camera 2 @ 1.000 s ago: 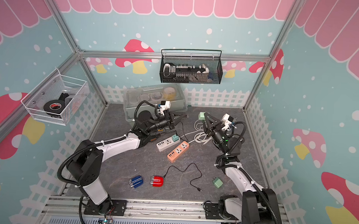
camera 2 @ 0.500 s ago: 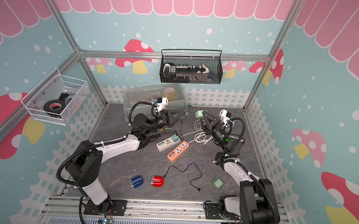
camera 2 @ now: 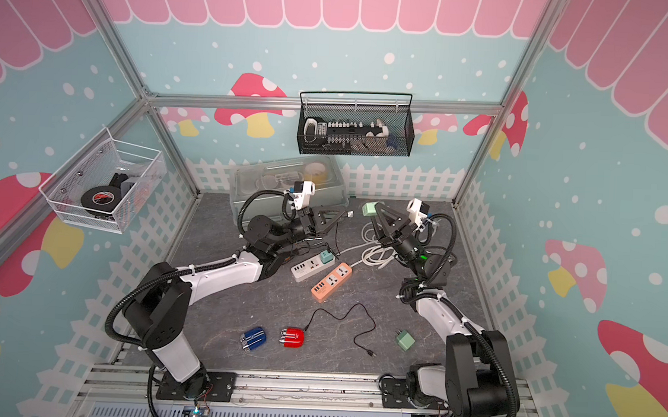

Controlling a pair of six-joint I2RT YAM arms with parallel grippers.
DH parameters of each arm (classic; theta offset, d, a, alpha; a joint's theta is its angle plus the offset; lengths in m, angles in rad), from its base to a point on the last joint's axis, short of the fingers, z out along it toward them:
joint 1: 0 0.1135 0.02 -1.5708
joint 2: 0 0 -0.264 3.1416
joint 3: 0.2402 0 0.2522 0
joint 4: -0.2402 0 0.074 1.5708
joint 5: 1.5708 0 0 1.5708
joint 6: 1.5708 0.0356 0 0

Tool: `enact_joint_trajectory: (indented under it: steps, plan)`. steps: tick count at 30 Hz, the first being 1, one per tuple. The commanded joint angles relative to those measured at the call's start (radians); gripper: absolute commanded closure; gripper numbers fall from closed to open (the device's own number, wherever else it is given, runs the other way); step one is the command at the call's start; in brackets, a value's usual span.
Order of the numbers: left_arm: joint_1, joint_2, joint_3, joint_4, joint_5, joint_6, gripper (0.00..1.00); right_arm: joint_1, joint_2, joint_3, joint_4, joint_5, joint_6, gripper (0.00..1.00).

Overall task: Charge the electric shaver
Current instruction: Insert the charging cable into the plug.

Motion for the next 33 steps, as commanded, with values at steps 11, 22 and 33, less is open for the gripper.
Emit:
enact_joint_trajectory:
  steps: [11,22,33]
  plan:
    - [-0.018,-0.048,0.083,-0.2,-0.065,0.019,1.0,0.003,-0.014,0.031,0.074,0.026,0.004,1.0]
    - [-0.061,-0.029,0.156,-0.372,-0.146,0.075,1.0,0.016,0.024,0.054,0.073,0.057,0.009,1.0]
    - [-0.054,0.006,0.21,-0.444,-0.158,0.119,1.0,0.034,0.019,0.03,0.072,0.054,0.039,1.0]
